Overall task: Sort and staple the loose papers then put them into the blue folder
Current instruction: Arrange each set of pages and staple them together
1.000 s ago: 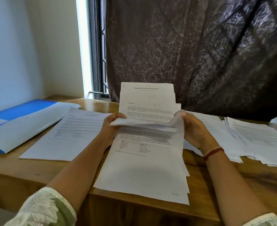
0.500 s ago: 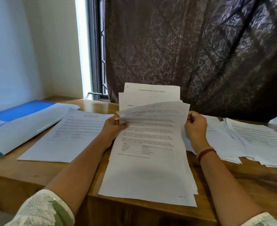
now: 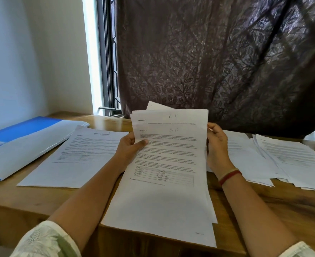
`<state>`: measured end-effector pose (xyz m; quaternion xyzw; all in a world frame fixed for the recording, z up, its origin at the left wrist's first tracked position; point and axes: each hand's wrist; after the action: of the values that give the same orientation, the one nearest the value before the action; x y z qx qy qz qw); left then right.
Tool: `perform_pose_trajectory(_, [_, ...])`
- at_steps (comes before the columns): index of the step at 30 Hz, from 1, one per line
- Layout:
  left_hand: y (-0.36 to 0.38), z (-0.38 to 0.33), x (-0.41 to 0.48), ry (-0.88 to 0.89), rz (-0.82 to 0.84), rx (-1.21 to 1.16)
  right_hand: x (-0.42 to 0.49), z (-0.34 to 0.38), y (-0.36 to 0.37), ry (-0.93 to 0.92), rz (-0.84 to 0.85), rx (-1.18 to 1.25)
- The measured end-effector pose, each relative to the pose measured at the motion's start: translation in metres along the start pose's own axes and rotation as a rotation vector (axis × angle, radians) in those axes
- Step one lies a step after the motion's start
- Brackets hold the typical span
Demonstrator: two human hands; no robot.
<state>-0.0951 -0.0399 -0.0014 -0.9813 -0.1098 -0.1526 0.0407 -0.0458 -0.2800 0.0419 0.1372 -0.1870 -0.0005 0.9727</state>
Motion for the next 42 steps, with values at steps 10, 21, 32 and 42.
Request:
perform_pose_trajectory(10, [-0.005, 0.004, 0.009, 0.009, -0.110, -0.105, 0.004, -0.008, -0.006, 0.108, 0.541, 0.098])
perform_pose_trajectory(21, [-0.009, 0.004, 0.007, -0.102, 0.036, -0.268, 0.021, -0.020, -0.034, 0.319, 0.033, -0.206])
perform_pose_trajectory(32, [-0.005, 0.002, 0.006, -0.121, -0.085, -0.108, 0.016, -0.021, -0.016, -0.149, -0.058, -0.474])
perform_pose_trajectory(42, [-0.002, 0.002, 0.004, -0.166, -0.178, -0.163, 0.013, -0.008, -0.014, -0.039, 0.079, -0.135])
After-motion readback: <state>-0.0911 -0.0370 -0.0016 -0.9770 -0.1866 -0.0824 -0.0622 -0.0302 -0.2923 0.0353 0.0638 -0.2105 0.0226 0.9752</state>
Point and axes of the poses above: each hand's wrist, its own x-axis towards the middle knuckle, its own y-axis out of the palm, z = x × y, and after that the axes turned 3 degrees about x, right-handed
